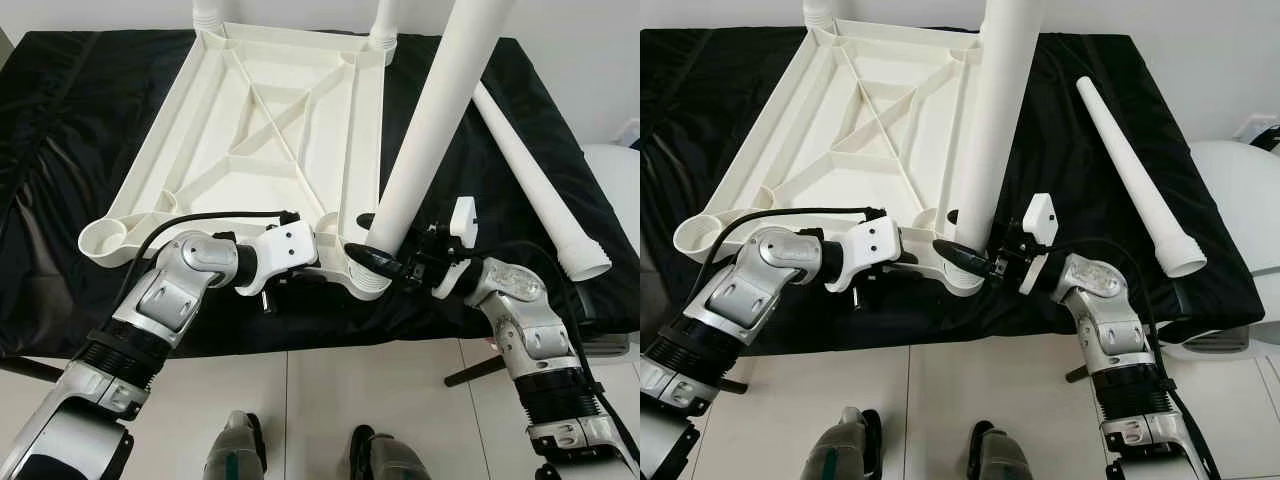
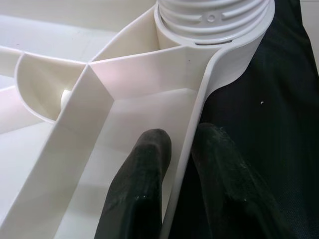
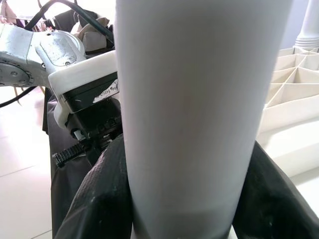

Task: Building children table

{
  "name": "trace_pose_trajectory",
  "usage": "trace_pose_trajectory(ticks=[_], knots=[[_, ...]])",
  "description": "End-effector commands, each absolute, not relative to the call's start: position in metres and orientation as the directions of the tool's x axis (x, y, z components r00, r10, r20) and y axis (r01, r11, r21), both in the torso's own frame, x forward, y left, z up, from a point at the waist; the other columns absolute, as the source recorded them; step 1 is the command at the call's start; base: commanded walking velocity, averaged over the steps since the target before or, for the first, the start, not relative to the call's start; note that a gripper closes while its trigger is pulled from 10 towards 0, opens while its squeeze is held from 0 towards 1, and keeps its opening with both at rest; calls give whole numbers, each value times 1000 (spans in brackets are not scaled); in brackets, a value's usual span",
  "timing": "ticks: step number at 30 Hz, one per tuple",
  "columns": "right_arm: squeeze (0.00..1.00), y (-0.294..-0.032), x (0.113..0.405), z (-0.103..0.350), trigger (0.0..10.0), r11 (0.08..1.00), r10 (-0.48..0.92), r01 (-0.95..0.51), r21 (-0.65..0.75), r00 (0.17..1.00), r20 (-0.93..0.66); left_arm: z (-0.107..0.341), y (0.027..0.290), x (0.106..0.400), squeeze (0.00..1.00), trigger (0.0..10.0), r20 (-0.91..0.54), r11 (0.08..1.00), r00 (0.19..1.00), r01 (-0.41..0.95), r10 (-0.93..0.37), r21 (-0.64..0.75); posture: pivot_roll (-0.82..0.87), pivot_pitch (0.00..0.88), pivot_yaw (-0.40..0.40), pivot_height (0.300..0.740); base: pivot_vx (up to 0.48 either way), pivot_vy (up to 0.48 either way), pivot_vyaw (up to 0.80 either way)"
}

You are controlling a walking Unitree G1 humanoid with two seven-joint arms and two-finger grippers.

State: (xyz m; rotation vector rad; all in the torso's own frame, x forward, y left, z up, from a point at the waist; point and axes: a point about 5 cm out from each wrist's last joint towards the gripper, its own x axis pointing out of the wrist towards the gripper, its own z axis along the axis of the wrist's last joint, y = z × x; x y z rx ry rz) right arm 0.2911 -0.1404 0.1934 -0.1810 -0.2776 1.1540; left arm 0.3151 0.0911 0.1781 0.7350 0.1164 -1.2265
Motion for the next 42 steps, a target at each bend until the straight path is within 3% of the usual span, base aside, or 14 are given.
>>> trace_pose_trajectory(ticks=[1,12,22,42], knots=[[0,-130,280,187,10000,307,951,-901,-306,300,72,189,100,326,0,10000,-415,243,464,842,-783,482,98,227,15,740,0,0,0],[0,-126,276,186,10000,298,954,-898,-323,292,67,190,102,327,0,10000,-411,257,477,836,-777,485,99,220,11,740,0,0,0],[0,-123,272,186,10000,354,935,-880,-318,342,95,191,103,328,0,10000,-411,261,482,834,-774,486,97,220,14,740,0,0,0],[0,-116,276,188,10000,539,842,-789,-295,518,151,191,112,336,0,10000,-443,338,557,809,-703,480,103,227,13,740,0,0,0]])
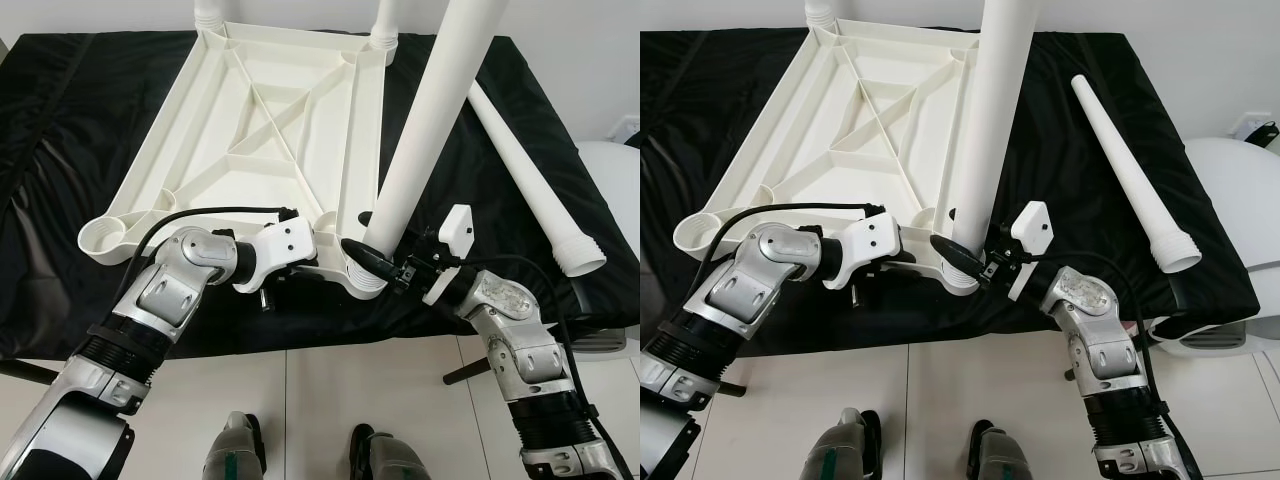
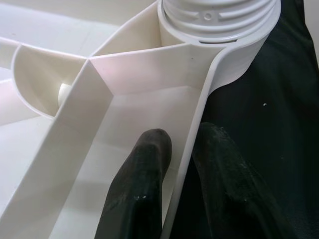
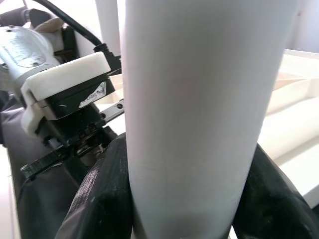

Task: Building children table

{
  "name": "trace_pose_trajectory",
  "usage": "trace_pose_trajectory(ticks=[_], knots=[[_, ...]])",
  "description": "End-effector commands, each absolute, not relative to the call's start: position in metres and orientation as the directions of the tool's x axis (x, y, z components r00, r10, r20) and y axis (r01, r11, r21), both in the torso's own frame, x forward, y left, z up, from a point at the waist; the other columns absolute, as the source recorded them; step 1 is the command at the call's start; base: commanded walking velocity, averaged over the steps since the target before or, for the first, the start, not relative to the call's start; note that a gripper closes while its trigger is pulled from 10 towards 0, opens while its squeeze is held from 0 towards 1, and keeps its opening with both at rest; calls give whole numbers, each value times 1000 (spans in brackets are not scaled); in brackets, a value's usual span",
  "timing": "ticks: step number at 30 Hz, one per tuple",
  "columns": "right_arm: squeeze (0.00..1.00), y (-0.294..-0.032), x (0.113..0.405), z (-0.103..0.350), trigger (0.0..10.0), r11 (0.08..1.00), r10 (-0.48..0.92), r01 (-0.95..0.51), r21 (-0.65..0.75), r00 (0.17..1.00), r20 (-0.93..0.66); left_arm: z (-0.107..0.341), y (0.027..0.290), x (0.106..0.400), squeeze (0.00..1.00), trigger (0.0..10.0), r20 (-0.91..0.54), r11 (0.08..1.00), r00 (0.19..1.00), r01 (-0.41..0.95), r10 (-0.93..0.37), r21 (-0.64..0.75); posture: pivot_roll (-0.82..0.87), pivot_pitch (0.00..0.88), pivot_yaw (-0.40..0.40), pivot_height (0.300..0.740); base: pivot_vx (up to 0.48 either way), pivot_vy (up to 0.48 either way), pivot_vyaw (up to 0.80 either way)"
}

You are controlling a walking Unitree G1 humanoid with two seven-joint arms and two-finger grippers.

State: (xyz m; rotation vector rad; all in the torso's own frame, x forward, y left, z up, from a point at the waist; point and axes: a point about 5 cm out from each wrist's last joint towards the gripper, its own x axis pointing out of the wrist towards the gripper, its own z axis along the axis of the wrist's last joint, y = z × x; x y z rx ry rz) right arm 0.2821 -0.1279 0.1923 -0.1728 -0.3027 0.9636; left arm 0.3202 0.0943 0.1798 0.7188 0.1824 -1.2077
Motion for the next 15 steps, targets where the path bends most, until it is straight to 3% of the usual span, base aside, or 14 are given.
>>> trace_pose_trajectory(ticks=[1,15], knots=[[0,-116,276,188,10000,539,842,-789,-295,518,151,191,112,336,0,10000,-443,338,557,809,-703,480,103,227,13,740,0,0,0],[0,-104,269,190,10000,641,767,-710,-293,608,205,201,122,349,0,10000,-429,473,670,737,-606,483,107,235,15,740,0,0,0]])
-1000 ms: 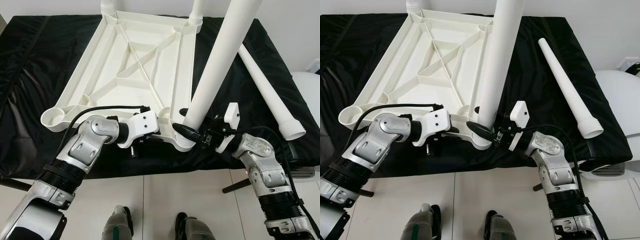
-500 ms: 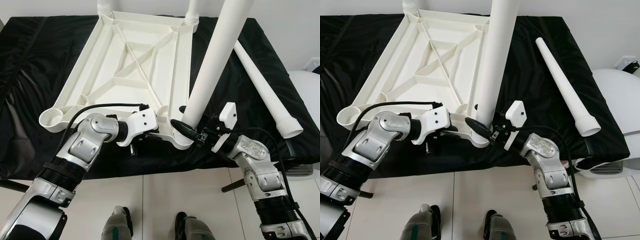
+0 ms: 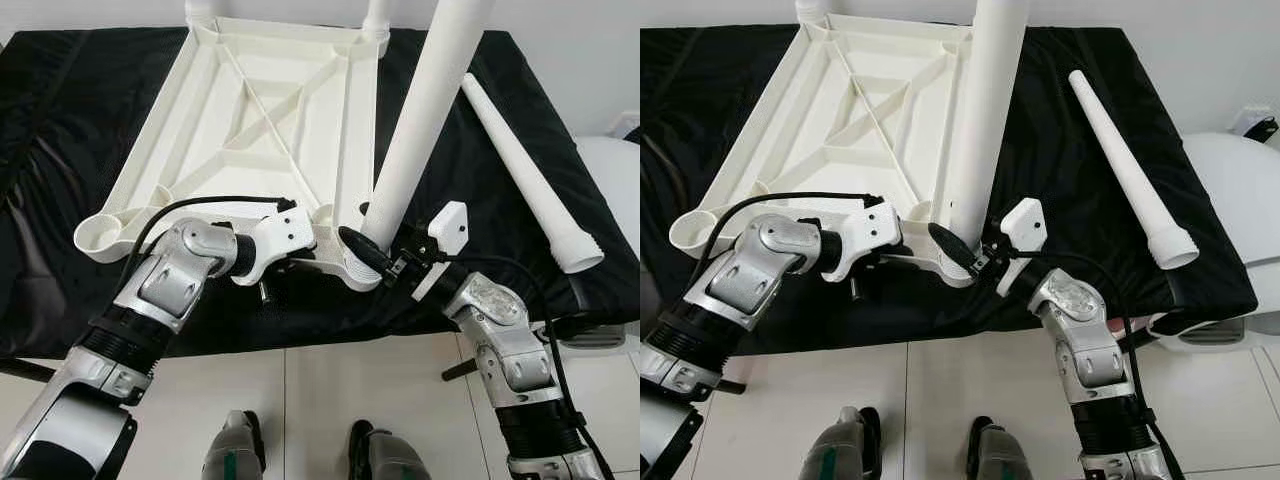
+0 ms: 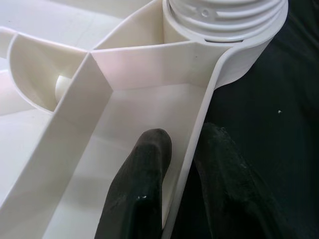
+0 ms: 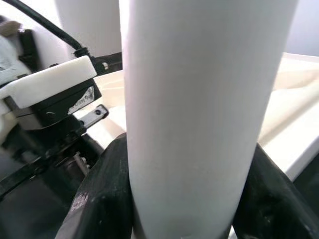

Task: Building children table

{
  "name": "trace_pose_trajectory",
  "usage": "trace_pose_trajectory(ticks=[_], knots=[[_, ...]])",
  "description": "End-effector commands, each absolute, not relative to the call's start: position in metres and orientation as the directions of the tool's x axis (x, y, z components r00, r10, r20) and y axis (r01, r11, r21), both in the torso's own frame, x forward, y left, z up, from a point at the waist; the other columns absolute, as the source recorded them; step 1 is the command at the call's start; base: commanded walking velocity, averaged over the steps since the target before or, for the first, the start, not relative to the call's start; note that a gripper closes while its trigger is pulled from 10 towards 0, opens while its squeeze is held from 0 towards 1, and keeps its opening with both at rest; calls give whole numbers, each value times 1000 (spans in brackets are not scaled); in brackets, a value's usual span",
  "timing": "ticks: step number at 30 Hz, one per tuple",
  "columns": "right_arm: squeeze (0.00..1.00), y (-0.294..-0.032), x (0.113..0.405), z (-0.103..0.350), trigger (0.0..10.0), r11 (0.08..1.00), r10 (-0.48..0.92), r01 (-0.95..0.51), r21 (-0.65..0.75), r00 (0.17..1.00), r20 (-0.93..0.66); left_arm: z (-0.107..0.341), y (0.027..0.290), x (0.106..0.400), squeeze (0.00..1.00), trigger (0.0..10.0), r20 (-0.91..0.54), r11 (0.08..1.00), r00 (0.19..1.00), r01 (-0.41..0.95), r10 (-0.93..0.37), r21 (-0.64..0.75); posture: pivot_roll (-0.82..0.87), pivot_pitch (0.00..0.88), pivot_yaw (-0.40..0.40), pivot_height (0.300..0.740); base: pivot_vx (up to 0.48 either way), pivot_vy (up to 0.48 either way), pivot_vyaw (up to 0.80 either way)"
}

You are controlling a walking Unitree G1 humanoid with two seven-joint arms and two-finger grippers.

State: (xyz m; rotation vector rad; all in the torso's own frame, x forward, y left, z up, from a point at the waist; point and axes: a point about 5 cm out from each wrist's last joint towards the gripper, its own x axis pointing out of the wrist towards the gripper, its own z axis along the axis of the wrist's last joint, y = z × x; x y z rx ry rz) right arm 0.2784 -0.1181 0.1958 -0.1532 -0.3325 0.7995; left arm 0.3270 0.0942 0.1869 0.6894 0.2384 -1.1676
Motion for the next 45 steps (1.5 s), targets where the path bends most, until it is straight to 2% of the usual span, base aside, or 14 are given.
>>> trace_pose_trajectory(ticks=[1,5,8,11,24,25,27,28,36,37,39,40,45], knots=[[0,-102,268,190,10000,655,754,-696,-294,622,209,202,125,352,0,10000,-424,498,688,722,-588,481,106,237,14,740,0,0,0],[0,-98,267,190,10000,716,696,-634,-291,681,228,207,130,358,0,10000,-413,542,729,683,-546,489,107,238,14,740,0,0,0],[0,-98,267,190,10000,727,685,-624,-289,691,230,208,131,358,0,10000,-413,545,732,680,-542,490,107,238,14,740,0,0,0],[0,-97,269,190,10000,796,601,-543,-268,763,238,210,133,360,0,10000,-413,561,748,664,-520,495,107,236,13,740,0,0,0],[0,-100,274,190,10000,843,533,-480,-243,809,249,213,135,363,0,10000,-409,569,760,649,-505,505,105,225,12,740,0,0,0],[675,-101,275,190,10000,840,539,-492,-228,805,249,213,135,363,0,10000,-409,570,760,649,-504,504,105,224,11,740,0,0,0],[675,-101,275,190,10000,840,539,-492,-228,805,249,213,135,363,0,10000,-409,570,760,649,-504,504,105,224,11,740,0,0,0],[1000,-102,274,191,10000,831,556,-518,-204,792,254,213,135,364,0,10000,-411,568,760,649,-503,505,106,221,11,740,0,0,0],[1000,-102,273,194,10000,827,562,-531,-183,780,277,213,136,364,0,10000,-413,565,762,647,-499,511,106,213,11,740,0,0,0],[388,-105,273,198,10000,843,538,-501,-197,785,306,213,137,364,0,10000,-413,565,763,646,-497,513,104,209,12,740,0,0,0],[388,-106,273,200,10000,850,527,-488,-200,787,319,213,137,365,0,10000,-413,565,763,646,-498,513,104,209,12,740,0,0,0],[0,-107,273,201,10000,854,520,-482,-193,788,331,213,137,365,0,10000,-413,565,762,647,-498,513,103,208,12,740,0,0,0],[0,-112,273,203,10000,869,495,-460,-185,795,351,214,137,365,0,10000,-409,568,762,647,-502,509,100,202,13,740,0,0,0]])
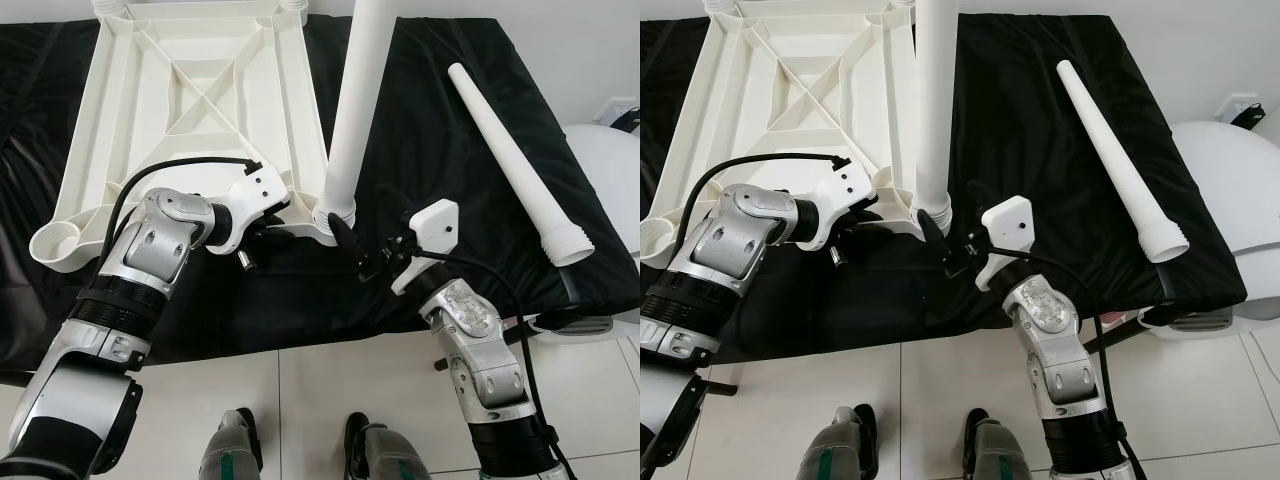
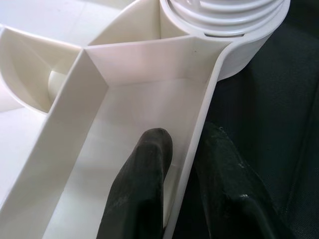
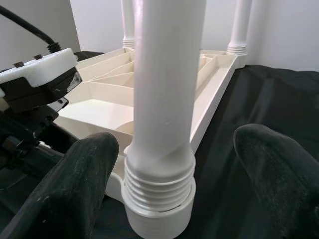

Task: Building children table

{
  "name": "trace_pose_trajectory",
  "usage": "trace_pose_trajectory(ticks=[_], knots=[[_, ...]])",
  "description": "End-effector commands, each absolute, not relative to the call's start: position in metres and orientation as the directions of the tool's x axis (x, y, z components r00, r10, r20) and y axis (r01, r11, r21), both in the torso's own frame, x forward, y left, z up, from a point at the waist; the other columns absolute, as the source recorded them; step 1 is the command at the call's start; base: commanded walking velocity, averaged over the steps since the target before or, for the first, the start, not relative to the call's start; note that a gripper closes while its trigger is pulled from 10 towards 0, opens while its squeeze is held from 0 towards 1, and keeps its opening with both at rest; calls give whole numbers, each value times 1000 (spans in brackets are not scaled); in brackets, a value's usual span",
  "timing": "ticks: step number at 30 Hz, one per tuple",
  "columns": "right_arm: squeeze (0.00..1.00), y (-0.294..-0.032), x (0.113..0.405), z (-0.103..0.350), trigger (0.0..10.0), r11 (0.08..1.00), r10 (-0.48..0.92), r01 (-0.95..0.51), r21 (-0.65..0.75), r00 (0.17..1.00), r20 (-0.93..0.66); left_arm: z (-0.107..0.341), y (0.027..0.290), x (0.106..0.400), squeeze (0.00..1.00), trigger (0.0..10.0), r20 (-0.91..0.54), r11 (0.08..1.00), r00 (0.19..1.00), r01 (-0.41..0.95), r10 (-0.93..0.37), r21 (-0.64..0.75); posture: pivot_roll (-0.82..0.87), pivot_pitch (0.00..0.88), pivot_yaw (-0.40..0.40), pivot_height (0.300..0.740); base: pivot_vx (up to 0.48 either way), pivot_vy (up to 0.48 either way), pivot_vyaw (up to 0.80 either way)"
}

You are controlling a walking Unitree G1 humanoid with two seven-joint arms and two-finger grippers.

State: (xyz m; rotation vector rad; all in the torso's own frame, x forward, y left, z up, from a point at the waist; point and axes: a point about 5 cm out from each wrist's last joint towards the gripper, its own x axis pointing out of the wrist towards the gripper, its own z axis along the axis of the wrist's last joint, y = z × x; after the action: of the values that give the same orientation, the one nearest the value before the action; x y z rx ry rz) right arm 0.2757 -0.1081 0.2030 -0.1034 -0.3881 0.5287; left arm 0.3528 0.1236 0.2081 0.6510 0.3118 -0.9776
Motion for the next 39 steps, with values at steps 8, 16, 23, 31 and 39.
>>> trace_pose_trajectory(ticks=[8,16,23,31,39], knots=[[0,-129,282,202,10000,907,421,-388,-162,834,356,216,134,363,1000,10000,-396,566,738,673,-546,476,95,201,17,740,0,0,0],[0,-137,291,200,10000,916,401,-360,-178,846,352,219,129,357,1000,10000,-401,503,694,715,-598,486,102,201,18,740,0,0,0],[0,-147,302,193,10000,935,355,-328,-136,868,346,229,128,344,1000,10000,-382,450,631,762,-675,465,113,200,8,740,0,0,0],[0,-161,309,188,10000,949,314,-296,-106,878,361,233,133,337,0,10000,-348,462,612,778,-710,426,115,196,7,740,0,0,0],[0,-173,320,184,10000,973,230,-228,-46,912,338,236,144,342,0,10000,-218,634,729,676,-649,375,115,188,3,740,0,0,0]])
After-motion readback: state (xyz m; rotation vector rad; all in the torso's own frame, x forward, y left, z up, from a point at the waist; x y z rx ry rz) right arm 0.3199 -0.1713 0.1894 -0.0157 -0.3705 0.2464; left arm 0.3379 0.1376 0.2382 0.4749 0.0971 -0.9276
